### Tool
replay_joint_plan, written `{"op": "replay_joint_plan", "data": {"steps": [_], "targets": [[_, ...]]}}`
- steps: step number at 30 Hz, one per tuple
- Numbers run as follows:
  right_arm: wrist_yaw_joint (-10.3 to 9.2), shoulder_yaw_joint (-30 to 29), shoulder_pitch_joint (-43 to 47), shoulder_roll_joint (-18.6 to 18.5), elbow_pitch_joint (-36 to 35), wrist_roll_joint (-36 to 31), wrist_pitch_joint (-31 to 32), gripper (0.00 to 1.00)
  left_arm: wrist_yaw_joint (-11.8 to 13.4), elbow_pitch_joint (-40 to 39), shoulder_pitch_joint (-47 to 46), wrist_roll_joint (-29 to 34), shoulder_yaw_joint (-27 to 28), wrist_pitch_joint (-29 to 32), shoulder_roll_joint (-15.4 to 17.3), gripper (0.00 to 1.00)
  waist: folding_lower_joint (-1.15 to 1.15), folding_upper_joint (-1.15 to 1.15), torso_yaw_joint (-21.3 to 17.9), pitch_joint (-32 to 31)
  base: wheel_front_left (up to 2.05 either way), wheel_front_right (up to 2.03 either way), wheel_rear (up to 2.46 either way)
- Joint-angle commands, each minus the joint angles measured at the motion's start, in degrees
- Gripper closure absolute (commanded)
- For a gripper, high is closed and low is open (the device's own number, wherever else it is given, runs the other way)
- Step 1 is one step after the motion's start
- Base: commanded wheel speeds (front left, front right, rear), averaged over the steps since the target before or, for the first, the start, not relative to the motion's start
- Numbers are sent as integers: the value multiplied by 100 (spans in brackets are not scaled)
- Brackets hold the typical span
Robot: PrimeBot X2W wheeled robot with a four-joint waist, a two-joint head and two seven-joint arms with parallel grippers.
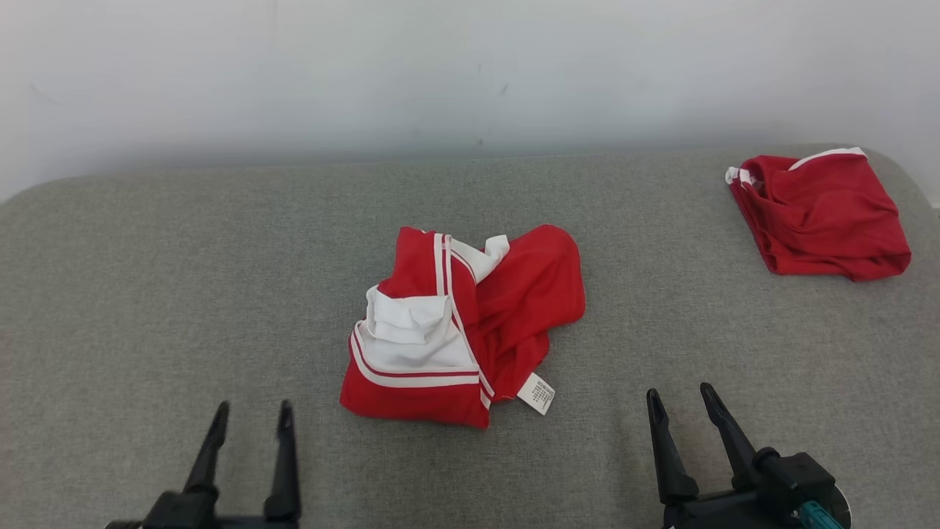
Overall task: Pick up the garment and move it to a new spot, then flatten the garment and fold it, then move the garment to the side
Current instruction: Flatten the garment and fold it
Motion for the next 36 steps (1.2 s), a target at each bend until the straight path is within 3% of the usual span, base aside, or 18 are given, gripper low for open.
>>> {"op": "replay_joint_plan", "data": {"steps": [1, 14, 24, 25, 26, 27, 36], "targets": [[-17, 27, -72, 9, 8, 20, -1, 0, -73, 5, -201, 42, -149, -14, -12, 0, 0, 0, -40, 43, 0, 0, 0], [-17, 70, -217, 8, -8, 160, -1, 0, -230, 468, -1396, 190, -1218, -14, 99, 0, 0, 0, -427, 332, 0, 0, 0], [-17, 16, -387, 9, -54, 265, -1, 0, -216, 1649, -2229, -105, -1636, -14, 518, 0, 0, 0, -877, 640, 0, 0, 0], [-17, 2, -390, 10, -61, 260, -1, 0, -217, 1768, -2272, -138, -1622, -14, 520, 25, 0, 0, -887, 650, 0, 0, 0], [-17, -7, -387, 10, -64, 260, -1, 0, -218, 1841, -2336, -134, -1633, -14, 532, 71, 0, 0, -896, 657, 0, 0, 0], [-17, -13, -383, 10, -67, 257, -1, 0, -217, 1884, -2394, -136, -1638, -14, 541, 100, 0, 0, -901, 663, 0, 0, 0], [-17, -147, -219, 9, -50, 212, -2, 0, -217, 1601, -2372, -336, -1536, -15, 389, 100, 0, 0, -388, 506, 0, 0, 0]]}}
